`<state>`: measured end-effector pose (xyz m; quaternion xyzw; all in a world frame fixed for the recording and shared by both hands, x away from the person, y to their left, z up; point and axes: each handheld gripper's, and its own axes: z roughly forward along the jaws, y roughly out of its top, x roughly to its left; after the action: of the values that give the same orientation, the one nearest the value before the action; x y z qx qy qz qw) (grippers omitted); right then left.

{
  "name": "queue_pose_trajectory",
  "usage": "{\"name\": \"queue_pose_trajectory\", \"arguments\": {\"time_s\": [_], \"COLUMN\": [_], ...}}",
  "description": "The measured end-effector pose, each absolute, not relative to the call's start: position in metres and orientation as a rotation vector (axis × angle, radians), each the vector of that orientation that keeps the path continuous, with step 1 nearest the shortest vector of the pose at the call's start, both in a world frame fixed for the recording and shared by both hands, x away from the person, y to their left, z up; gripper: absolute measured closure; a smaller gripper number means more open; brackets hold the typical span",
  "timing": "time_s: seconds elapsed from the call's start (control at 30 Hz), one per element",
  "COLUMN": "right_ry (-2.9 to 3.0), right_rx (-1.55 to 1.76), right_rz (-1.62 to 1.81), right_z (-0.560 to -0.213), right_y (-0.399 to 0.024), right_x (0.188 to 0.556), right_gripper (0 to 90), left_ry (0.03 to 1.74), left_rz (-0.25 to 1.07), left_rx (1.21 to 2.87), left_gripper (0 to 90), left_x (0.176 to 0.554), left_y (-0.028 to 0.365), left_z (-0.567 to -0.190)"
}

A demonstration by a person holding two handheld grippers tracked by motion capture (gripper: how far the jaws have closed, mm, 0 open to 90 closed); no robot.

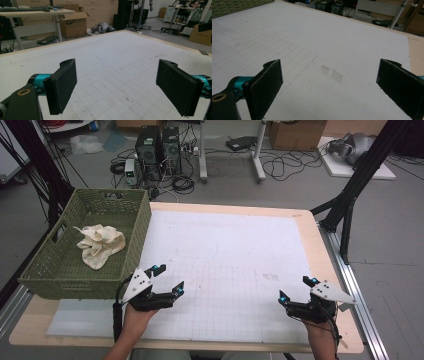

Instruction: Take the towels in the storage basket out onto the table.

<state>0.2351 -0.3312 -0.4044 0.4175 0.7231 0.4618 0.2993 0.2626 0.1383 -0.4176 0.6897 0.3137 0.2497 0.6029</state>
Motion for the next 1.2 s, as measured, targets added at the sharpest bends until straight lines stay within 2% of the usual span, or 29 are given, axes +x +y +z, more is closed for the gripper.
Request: {"name": "queue_pose_trajectory", "arguments": {"time_s": [0.73,1.2], "right_ry": [1.957,2.007], "right_rx": [1.155,1.086], "right_rz": [1.254,1.273], "right_z": [-0.409,-0.403], "right_y": [-0.324,-0.307], "right_x": [0.236,0.239], "right_gripper": [5.8,5.6], "left_ry": [0.723,0.698], "left_rz": [0.511,0.539], "left_rx": [1.582,1.579], "left_gripper": [17.4,16.7], "left_x": [0.275,0.269], "left_y": [0.141,0.152], "left_z": [-0.416,-0.379]}}
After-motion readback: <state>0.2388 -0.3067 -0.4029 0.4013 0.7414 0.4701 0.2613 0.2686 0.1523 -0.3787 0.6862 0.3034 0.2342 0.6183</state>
